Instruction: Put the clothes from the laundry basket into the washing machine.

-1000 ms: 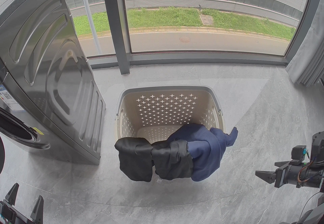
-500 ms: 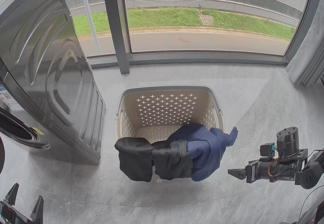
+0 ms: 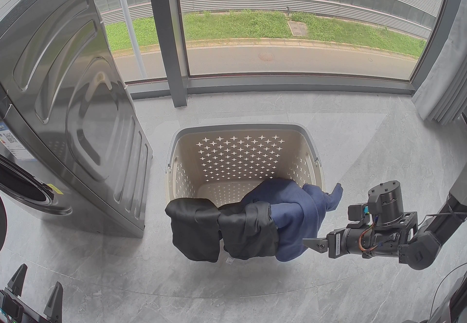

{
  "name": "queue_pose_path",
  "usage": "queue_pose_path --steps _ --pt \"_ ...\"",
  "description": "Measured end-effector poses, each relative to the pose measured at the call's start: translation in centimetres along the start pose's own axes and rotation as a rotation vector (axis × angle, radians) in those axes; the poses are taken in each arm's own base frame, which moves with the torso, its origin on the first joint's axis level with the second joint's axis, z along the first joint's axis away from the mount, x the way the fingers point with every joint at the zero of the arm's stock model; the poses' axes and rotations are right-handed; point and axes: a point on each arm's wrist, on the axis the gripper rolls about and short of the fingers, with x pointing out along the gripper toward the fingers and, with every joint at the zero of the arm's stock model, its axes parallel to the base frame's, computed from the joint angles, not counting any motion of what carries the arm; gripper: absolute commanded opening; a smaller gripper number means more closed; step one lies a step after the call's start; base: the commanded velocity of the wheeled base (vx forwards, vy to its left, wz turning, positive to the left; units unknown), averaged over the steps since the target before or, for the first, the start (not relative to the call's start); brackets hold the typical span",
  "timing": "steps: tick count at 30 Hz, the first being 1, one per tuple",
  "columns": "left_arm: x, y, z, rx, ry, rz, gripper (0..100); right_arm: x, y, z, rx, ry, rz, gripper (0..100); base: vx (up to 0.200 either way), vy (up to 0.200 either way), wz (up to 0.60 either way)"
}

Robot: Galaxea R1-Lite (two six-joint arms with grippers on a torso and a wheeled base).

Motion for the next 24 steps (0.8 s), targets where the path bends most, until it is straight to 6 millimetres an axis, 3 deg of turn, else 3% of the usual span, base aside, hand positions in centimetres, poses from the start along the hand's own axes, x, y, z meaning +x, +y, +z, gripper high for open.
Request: queue_pose_path --steps 24 --pt "0.0 0.0 0.0 -0.002 0.0 0.0 100 5.6 -1.1 0.7 0.088 0.025 -0.052 100 0.0 0.0 0.0"
